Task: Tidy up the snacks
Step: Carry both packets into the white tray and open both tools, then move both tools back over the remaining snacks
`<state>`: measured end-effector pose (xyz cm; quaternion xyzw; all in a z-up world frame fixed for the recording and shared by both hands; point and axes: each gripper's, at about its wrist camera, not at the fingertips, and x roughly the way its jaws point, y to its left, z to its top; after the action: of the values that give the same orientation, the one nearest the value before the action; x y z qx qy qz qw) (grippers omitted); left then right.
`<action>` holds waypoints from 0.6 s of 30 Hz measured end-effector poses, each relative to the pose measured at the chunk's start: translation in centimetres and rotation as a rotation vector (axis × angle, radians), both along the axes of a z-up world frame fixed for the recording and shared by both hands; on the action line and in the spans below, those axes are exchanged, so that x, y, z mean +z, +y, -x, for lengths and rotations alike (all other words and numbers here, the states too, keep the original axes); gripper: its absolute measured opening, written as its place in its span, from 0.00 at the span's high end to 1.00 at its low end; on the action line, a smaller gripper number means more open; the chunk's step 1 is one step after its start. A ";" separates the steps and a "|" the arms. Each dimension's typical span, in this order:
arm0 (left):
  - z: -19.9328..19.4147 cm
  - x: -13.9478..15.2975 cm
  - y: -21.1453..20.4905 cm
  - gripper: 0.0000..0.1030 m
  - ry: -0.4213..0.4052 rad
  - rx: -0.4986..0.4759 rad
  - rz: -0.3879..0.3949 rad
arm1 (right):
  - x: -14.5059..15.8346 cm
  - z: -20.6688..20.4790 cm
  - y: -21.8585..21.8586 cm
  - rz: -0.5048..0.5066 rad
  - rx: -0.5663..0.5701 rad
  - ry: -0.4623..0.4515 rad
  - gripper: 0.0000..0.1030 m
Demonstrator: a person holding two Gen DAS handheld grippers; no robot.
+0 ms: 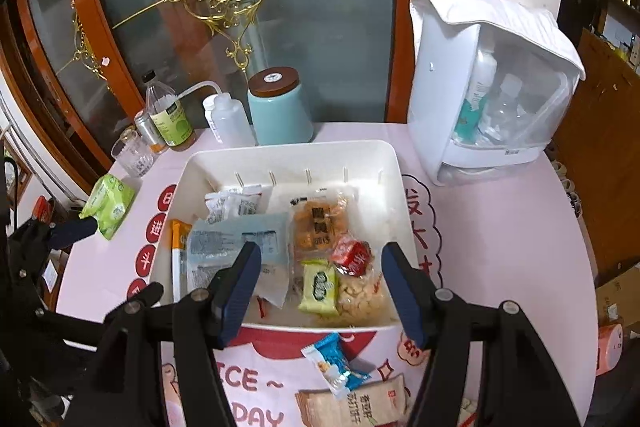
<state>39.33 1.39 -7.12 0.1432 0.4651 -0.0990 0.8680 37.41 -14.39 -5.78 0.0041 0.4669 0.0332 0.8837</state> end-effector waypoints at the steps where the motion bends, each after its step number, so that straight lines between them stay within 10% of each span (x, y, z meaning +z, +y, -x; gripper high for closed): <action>1: 0.2 0.0 0.0 0.09 0.002 -0.001 0.004 | 0.1 0.3 -0.1 0.000 -0.001 0.001 0.39; 18: 5.3 1.6 -1.1 0.09 0.013 -0.020 0.060 | 3.0 8.9 -5.7 0.014 -0.057 -0.036 0.39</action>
<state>34.08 0.33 -5.52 0.1210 0.4659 -0.1227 0.8679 28.54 -20.13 -2.73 0.0108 0.4510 0.0046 0.8924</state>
